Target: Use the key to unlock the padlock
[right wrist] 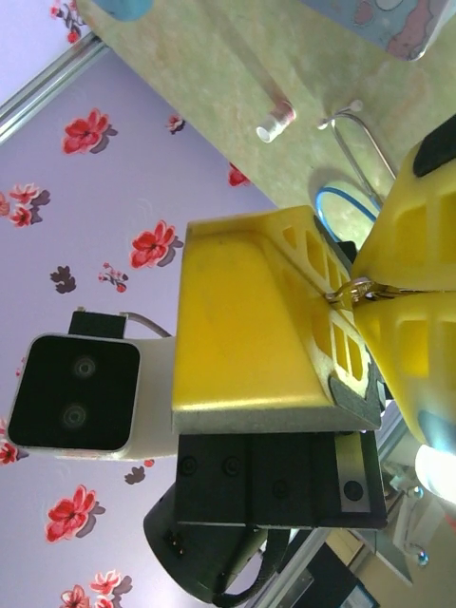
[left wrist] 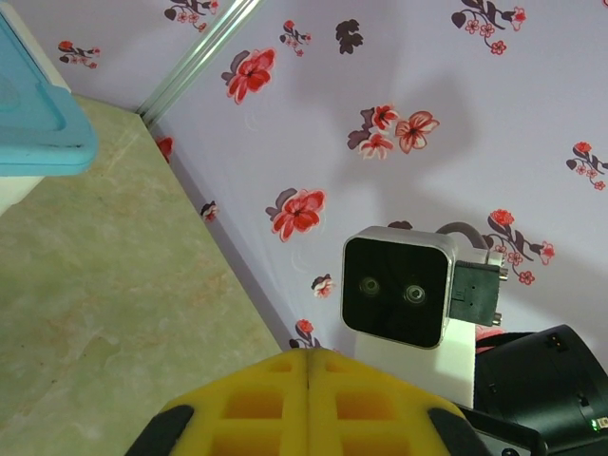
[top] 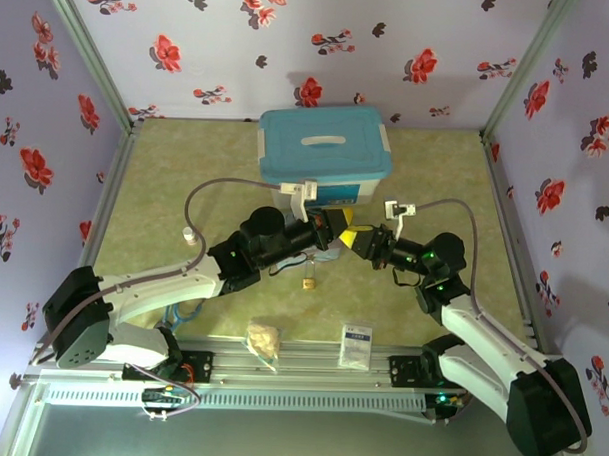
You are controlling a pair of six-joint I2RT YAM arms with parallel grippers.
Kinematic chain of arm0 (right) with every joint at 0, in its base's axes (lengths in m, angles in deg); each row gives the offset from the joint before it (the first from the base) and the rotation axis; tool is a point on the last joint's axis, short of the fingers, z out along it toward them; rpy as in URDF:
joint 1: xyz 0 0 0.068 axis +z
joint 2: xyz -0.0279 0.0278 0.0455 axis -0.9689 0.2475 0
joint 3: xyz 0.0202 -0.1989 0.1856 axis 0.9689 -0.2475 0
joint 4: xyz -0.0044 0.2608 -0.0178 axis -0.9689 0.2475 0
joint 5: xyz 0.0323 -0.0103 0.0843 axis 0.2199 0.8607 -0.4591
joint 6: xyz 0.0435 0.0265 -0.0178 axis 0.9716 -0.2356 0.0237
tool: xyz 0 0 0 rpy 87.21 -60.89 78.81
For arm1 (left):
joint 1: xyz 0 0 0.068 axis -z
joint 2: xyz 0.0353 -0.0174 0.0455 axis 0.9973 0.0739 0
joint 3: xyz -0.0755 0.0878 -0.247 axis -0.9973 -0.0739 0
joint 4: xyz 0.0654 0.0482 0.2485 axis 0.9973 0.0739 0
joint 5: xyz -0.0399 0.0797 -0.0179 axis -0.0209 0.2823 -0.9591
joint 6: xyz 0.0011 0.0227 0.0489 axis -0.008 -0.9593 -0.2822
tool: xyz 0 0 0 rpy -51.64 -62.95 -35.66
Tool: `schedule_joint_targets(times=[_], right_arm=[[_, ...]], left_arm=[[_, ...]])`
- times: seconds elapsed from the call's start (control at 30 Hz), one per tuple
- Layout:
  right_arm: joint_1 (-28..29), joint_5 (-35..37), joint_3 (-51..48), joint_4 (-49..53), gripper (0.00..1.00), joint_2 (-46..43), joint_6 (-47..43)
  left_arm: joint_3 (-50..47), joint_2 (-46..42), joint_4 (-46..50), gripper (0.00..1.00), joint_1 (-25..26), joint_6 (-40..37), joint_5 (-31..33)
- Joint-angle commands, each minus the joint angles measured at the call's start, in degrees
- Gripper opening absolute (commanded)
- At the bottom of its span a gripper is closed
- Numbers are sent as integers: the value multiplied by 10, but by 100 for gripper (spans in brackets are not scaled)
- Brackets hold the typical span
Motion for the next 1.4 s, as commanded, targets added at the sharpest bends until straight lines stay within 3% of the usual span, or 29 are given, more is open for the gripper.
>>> schedule_joint_targets(times=[0.0,0.1,0.13,0.2,0.23,0.3,0.37,0.43,0.63,0.87,1.07,1.37], right_arm=[[-1,2,10,-10,0,-7,-12],[-1,7,10,5,0,-13,-20],[0,10,11,12,0,-15,-25],[-1,19,13,40,0,-21,-41],[-1,28,14,66,0,-25,-54],[0,49,19,123,0,-30,-85],[2,85,31,215,0,-35,-129],[4,116,40,279,0,-34,-160],[5,198,51,393,0,-32,-198],[6,269,63,531,0,-26,-234],[23,273,58,550,0,-20,-246],[73,320,59,580,0,-12,-262]], left_arm=[[-1,1,-25,0,0,6,-13],[-2,-3,-18,0,-1,5,-12],[-4,-4,-16,8,-2,6,-10],[-7,-7,-13,14,-5,6,-6],[-7,-8,-9,22,-8,5,-6],[-4,-17,2,54,-13,-6,-4],[-1,-36,31,68,-14,-28,20],[-1,-59,65,75,-14,-48,51],[33,-78,285,75,-13,-42,136],[25,-29,381,69,44,3,169],[-43,0,353,68,69,69,172],[-92,67,290,57,71,64,167]])
